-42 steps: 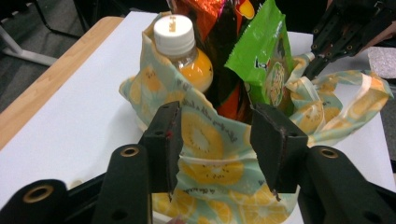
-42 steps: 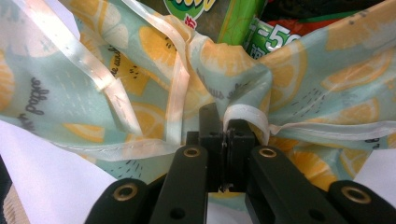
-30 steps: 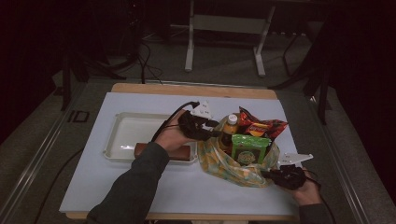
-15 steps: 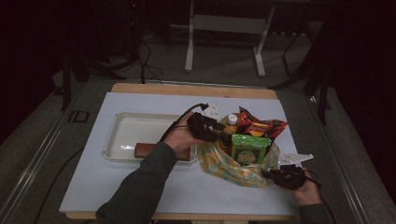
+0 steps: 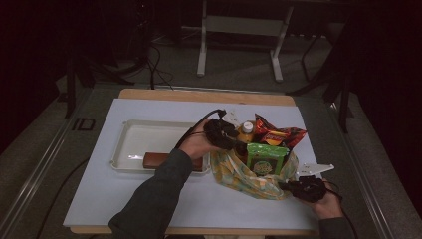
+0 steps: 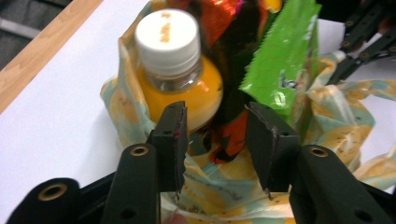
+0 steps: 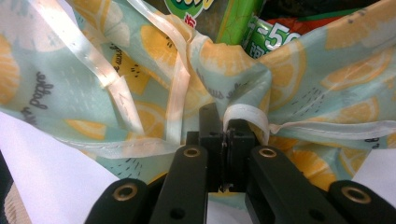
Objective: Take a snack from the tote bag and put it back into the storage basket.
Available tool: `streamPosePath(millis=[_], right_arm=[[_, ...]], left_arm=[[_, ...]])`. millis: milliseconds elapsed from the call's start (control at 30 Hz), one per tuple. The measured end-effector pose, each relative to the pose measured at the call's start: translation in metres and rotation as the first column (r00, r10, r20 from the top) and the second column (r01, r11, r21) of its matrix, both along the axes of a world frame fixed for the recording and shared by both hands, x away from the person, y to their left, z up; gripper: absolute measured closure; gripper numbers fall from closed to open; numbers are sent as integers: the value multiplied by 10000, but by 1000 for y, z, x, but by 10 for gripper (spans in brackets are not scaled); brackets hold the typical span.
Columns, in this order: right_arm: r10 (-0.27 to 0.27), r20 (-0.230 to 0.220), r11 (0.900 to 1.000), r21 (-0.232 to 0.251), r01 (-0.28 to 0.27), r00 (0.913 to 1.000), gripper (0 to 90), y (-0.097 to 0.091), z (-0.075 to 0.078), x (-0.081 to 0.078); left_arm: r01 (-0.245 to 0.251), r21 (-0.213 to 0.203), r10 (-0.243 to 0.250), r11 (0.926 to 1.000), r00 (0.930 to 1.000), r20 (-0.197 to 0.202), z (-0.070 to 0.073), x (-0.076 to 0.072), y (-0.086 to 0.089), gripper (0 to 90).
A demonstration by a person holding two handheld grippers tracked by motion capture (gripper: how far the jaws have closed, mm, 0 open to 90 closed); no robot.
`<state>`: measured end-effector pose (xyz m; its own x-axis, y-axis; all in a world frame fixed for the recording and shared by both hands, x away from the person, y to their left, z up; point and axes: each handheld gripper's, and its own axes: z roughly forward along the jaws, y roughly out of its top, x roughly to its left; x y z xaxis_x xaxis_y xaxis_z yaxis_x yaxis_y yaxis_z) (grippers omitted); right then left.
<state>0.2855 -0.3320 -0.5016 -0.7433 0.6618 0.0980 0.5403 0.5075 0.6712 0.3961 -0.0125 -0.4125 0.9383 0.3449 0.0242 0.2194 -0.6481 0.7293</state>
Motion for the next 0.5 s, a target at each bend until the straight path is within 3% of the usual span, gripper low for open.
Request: streamPosePath(millis=[200,500], right_arm=[[6,-13,10000,-12,-6,10000,885,0,0,0],[25,3,10000,16,-25,10000,885,0,0,0]], left_arm=[[-246,-15,246,9997,9997,-89,0,5,-2,507],[-391,-102,393,9992,9989,254,10,12,-14,461]])
